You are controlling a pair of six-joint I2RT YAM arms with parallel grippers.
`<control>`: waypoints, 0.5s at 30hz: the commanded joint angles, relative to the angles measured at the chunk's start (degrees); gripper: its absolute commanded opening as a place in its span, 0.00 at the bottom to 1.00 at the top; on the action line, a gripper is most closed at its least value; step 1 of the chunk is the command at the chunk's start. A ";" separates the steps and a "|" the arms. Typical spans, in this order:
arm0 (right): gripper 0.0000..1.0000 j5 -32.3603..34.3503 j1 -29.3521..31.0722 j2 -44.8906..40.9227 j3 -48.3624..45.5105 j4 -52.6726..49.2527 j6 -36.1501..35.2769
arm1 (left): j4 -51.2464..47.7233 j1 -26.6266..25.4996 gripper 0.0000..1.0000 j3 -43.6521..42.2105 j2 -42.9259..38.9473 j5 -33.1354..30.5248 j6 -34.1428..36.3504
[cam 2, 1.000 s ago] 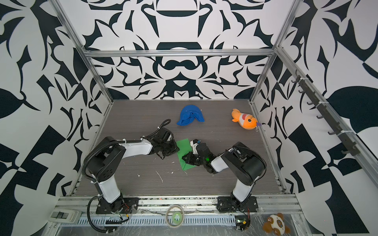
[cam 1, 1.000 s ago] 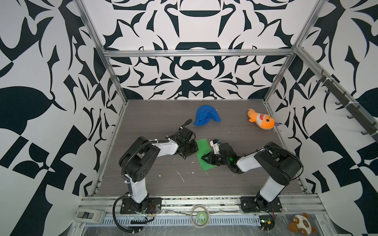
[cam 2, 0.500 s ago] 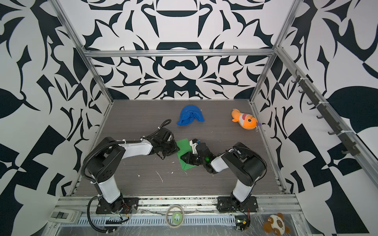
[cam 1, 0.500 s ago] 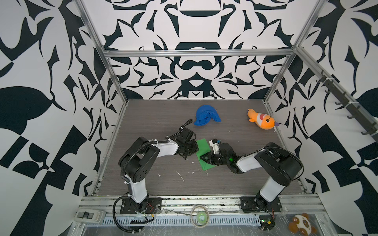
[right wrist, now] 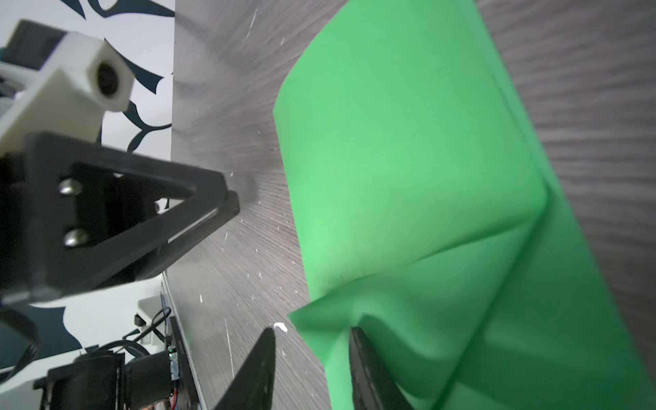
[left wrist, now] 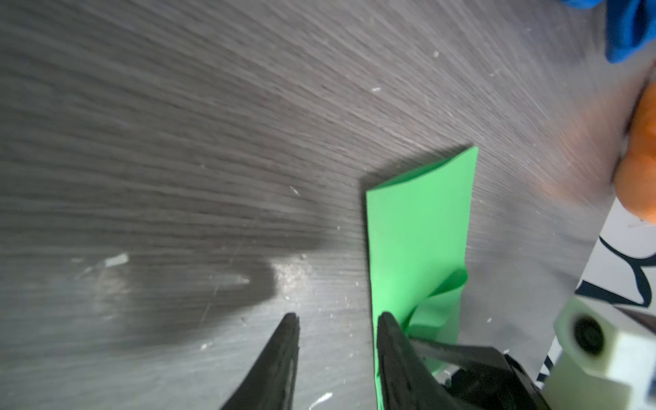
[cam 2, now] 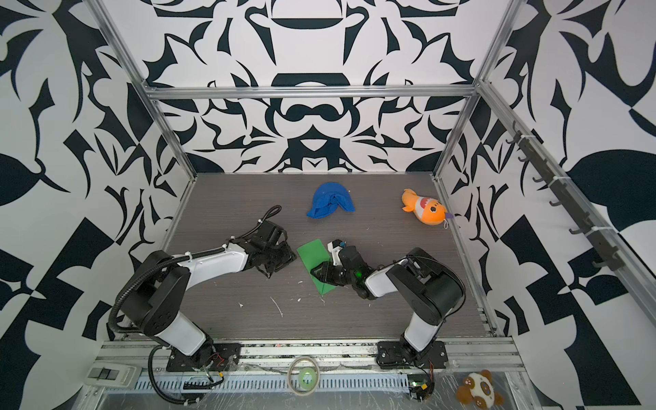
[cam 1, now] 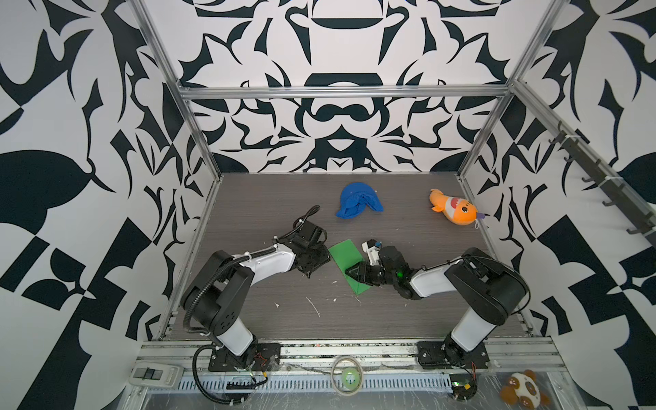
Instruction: Fold a paper plane with a square sheet of paper (pick it up from the middle)
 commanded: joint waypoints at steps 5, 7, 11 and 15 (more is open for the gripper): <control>0.36 3.23 -0.45 0.57 -0.05 -8.00 -0.96 | 1.32 -2.43 0.42 -0.99 -2.69 -0.25 0.96; 0.28 3.39 -0.57 0.85 -0.03 -8.74 -1.14 | 2.14 -3.70 0.37 -0.90 -2.20 -0.19 1.08; 0.17 4.20 -0.51 1.12 -0.01 -10.67 -1.40 | 4.41 -6.01 0.26 -0.71 -0.27 1.03 1.21; 0.10 4.72 -0.65 1.34 0.47 -13.01 -1.66 | 7.77 -7.98 0.19 -0.60 2.02 2.95 1.33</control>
